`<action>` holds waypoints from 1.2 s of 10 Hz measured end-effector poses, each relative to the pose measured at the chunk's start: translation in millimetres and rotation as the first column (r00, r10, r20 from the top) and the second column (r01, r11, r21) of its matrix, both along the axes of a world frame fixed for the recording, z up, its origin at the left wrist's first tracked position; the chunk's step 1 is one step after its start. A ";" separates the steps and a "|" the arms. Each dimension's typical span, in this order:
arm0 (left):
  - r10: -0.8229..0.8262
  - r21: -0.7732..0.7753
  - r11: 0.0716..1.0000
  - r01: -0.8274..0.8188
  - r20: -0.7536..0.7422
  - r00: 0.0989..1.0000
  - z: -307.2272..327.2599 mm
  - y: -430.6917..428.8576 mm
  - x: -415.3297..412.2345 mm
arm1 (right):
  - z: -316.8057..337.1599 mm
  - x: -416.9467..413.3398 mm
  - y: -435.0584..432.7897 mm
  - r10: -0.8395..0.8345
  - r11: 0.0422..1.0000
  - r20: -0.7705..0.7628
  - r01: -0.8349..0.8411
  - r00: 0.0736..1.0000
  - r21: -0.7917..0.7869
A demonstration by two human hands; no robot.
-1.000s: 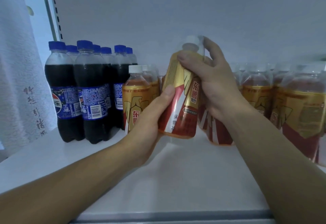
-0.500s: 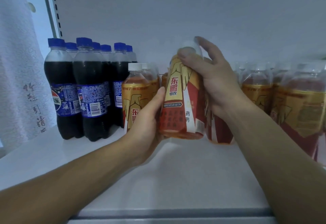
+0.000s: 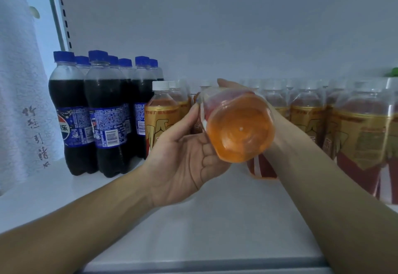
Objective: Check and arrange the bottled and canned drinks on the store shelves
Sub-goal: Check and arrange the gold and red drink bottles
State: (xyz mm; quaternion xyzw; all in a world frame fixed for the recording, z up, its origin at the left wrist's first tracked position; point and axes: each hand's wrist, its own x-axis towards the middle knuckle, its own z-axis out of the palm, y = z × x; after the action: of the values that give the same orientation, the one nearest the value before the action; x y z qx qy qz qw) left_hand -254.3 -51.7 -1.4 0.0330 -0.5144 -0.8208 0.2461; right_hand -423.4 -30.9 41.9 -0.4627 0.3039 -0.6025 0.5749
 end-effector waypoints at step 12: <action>0.634 -0.558 -0.057 -0.828 -0.661 0.402 5.0 -24.5 15.8 | -4.8 24.8 8.3 -0.592 0.786 -0.273 0.468 0.758 -0.405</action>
State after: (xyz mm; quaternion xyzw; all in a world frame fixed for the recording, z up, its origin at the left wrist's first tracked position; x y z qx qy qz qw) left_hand -238.6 -76.2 3.6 0.0971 -0.7088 -0.1769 0.6759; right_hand -398.6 -22.6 37.1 -0.5499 0.4314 -0.6786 0.2257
